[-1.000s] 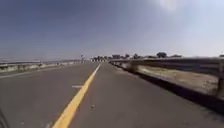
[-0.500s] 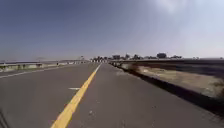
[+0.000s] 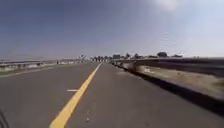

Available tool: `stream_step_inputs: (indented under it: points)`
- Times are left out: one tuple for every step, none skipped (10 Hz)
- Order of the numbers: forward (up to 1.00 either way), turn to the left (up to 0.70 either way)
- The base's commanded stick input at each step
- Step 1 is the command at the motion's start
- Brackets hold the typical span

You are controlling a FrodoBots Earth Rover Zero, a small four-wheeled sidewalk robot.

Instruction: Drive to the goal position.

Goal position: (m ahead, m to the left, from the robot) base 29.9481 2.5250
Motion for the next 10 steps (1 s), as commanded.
stream_step_inputs:
  points:
    - [0.30, 0.00]
    - [0.30, 0.00]
    - [0.30, 0.00]
    - [0.30, 0.00]
    - [0.30, 0.00]
    - [0.30, 0.00]
    - [0.30, 0.00]
    - [0.30, 0.00]
    - [0.30, 0.00]
    - [0.30, 0.00]
